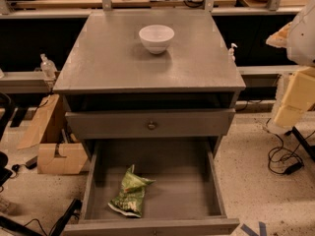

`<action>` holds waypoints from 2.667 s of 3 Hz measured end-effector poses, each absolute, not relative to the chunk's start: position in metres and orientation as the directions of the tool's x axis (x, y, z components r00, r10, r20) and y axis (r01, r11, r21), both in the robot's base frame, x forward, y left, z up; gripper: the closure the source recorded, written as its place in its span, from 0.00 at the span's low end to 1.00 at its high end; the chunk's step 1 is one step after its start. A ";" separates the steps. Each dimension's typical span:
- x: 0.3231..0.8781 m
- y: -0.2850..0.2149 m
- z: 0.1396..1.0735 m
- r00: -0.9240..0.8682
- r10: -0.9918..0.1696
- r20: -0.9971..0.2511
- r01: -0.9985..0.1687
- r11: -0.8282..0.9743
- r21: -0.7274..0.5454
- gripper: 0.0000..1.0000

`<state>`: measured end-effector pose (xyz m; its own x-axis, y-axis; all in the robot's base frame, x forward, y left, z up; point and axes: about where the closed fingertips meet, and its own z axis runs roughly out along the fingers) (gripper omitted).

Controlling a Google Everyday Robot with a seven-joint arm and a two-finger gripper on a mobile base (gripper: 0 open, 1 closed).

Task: Pick green jalapeno chip bag from middle drawer and place on counter

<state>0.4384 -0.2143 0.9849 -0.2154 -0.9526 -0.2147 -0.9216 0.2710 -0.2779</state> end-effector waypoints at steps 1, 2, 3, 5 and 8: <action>0.439 -0.215 0.985 -0.213 -0.953 -0.215 -0.920 0.270 -0.284 0.00; 0.444 -0.223 0.968 -0.176 -0.957 -0.229 -0.917 0.244 -0.315 0.00; 0.448 -0.232 0.938 -0.129 -0.953 -0.274 -0.910 0.223 -0.349 0.00; 0.455 -0.223 0.913 -0.142 -0.948 -0.287 -0.907 0.240 -0.346 0.00; 0.452 -0.176 0.671 -0.249 -0.830 -0.499 -0.901 0.387 -0.194 0.00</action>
Offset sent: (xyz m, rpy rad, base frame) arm 0.0151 -0.0242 -0.0485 0.0188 -0.0857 0.0795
